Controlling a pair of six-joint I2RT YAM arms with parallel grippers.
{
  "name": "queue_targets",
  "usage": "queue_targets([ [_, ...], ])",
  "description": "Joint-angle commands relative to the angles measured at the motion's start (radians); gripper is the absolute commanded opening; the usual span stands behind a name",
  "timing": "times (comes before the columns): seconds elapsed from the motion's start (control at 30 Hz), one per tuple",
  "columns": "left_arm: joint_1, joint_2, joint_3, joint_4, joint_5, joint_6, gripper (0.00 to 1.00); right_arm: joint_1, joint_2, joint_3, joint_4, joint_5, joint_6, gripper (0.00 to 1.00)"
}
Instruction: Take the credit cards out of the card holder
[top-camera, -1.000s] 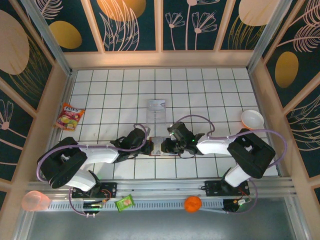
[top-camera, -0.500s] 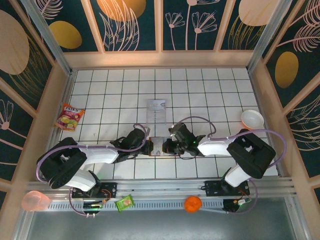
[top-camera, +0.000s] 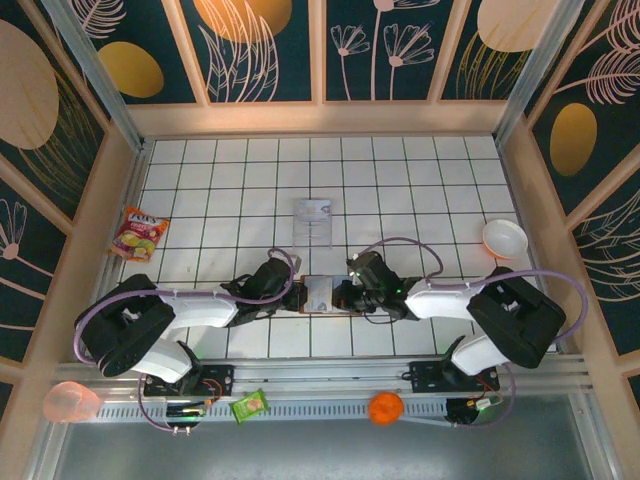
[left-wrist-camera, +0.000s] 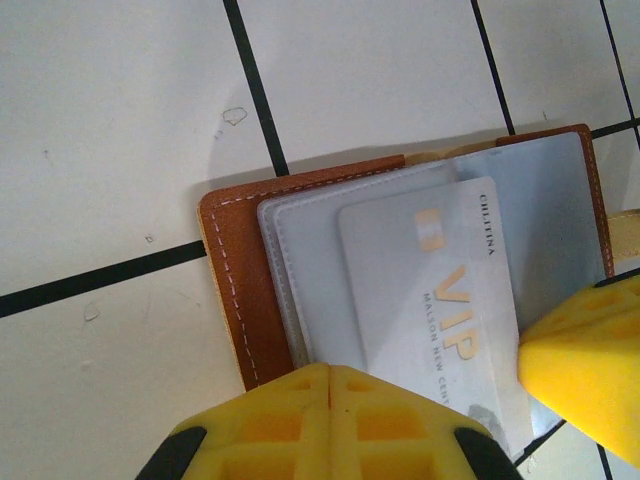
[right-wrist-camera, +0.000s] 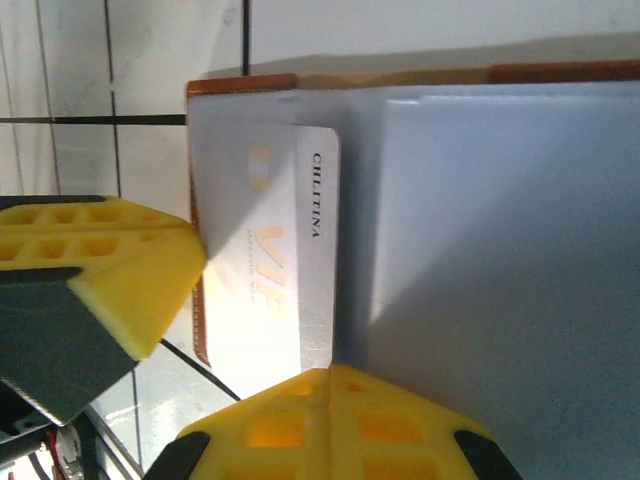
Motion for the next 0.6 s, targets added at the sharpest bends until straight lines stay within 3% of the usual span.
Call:
queue_targets([
  [0.0, 0.0, 0.037, -0.03, -0.065, 0.004, -0.005, 0.0, -0.006, -0.025, -0.021, -0.03, 0.03, 0.011, 0.0],
  [0.2, 0.0, 0.028, -0.035, -0.067, 0.001, -0.005, 0.0, -0.011, -0.038, -0.018, -0.053, 0.048, -0.004, 0.0],
  [0.33, 0.0, 0.033, -0.032, -0.067, 0.004, -0.003, 0.0, -0.012, -0.026, -0.01, -0.012, 0.022, -0.018, 0.2],
  [0.57, 0.001, 0.041, -0.028, -0.065, 0.017, 0.005, 0.0, -0.027, 0.021, 0.0, 0.04, -0.018, -0.013, 0.26],
])
